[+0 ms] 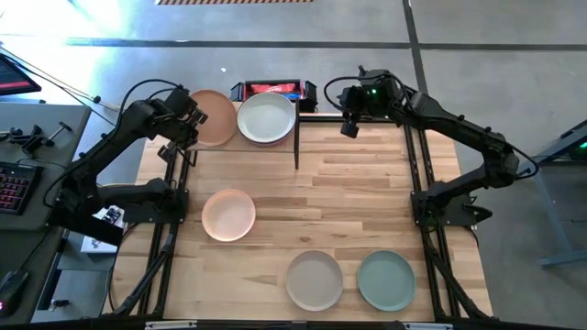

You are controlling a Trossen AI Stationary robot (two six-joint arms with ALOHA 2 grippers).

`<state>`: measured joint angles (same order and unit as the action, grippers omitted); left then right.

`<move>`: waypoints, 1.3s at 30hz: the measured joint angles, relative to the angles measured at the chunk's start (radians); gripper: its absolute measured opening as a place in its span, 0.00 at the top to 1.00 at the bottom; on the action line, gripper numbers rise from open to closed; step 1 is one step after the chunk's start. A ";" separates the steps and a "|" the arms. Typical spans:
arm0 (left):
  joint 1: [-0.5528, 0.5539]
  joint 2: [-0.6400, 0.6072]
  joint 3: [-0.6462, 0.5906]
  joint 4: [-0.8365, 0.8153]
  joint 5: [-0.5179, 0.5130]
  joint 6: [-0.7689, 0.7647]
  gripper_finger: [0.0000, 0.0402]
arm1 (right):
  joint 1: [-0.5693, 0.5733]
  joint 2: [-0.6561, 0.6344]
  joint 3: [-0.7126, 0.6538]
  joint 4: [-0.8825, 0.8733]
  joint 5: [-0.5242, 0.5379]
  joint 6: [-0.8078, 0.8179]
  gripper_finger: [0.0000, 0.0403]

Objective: Place and stack plates onto a shelf
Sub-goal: Put the orange plate on the shelf, then stack the light blue plate on top of the orange plate on the shelf

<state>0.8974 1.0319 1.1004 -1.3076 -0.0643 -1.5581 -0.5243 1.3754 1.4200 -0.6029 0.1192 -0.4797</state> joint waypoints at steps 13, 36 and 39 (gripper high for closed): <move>0.019 0.029 0.000 -0.002 0.004 0.028 0.95 | 0.000 0.000 0.000 -0.015 0.000 0.000 0.73; 0.019 0.028 0.000 -0.004 0.120 0.208 0.83 | 0.000 0.000 0.000 -0.031 0.000 -0.019 0.73; 0.020 0.015 0.000 -0.004 0.140 0.330 0.83 | 0.000 0.000 0.000 -0.059 -0.007 -0.019 0.73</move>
<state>0.9173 1.0470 1.1006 -1.3114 0.0754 -1.2278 -0.5241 1.3754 1.4200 -0.6615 0.1122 -0.4984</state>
